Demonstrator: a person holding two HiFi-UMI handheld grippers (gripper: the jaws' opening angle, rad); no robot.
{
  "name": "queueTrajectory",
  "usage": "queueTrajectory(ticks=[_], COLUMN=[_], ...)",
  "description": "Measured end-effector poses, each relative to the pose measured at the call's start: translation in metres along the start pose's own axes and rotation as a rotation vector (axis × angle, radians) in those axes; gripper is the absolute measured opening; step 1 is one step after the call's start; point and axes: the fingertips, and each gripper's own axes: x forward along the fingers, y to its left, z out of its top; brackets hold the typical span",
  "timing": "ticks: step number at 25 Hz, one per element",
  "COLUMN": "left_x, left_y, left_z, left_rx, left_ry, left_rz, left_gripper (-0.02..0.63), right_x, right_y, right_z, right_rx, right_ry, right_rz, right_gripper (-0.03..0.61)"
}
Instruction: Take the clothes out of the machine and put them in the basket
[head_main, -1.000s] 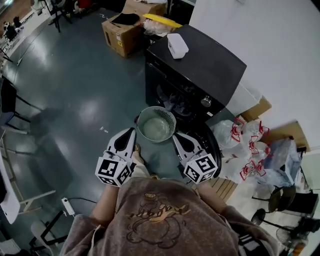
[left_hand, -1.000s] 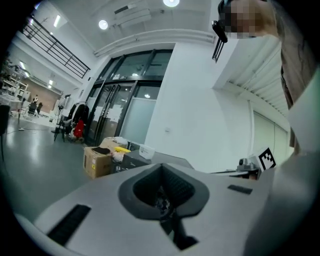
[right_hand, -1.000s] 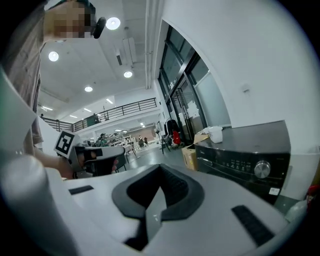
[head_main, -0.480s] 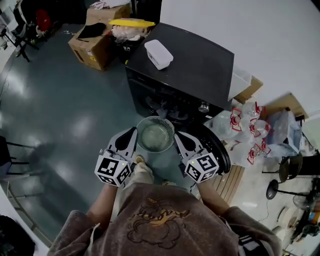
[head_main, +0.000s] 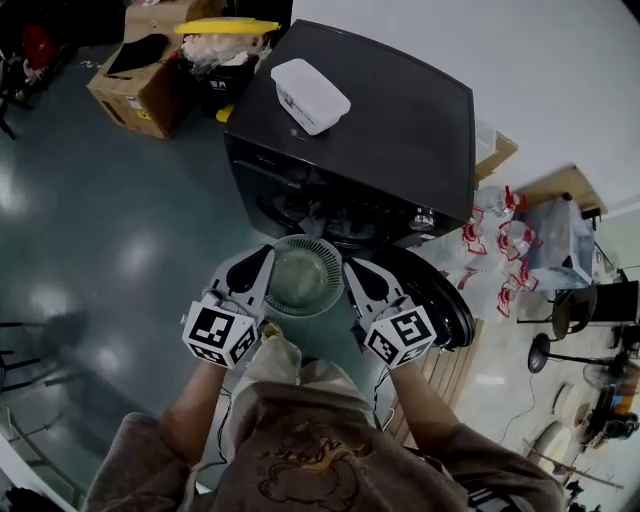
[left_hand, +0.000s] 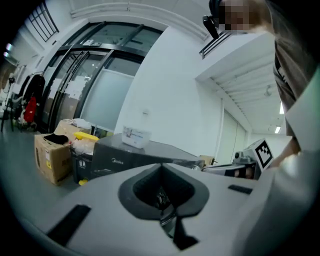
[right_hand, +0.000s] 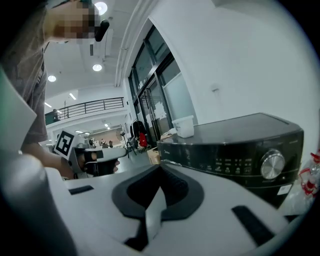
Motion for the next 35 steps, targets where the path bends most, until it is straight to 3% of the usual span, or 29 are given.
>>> queueTrajectory(ticks=[8,15,22,29,35], left_x=[0.058,0.097,0.130,0.148,0.155], left_y=[0.050,0.070,0.078,0.076,0.062], left_z=[-0.118,-0.202,-0.276,-0.325,-0.334], left_rx=[-0.067,-0.009,0.046,0.077,0.107], left_ry=[-0.034,-0.065,-0.090,-0.133,-0.178], left_rz=[-0.037,-0.100,-0.136,-0.164,-0.176], left_gripper=[0.006,0.006,0.006,0.006,0.006], right_x=[0.052,0.083,0.102,0.108,0.103], right_y=[-0.064,-0.107,-0.145,-0.164,-0.172], right_z=[-0.110,-0.197,-0.272,-0.323,-0.339], right_rx=[0.033,-0.002,-0.042,-0.111,-0.176], right_ry=[-0.036,-0.098,-0.138,-0.167,-0.167], right_rz=[-0.065,-0.112,-0.098,-0.074,-0.053], right_gripper=[-0.003,-0.003,-0.003,-0.003,-0.003])
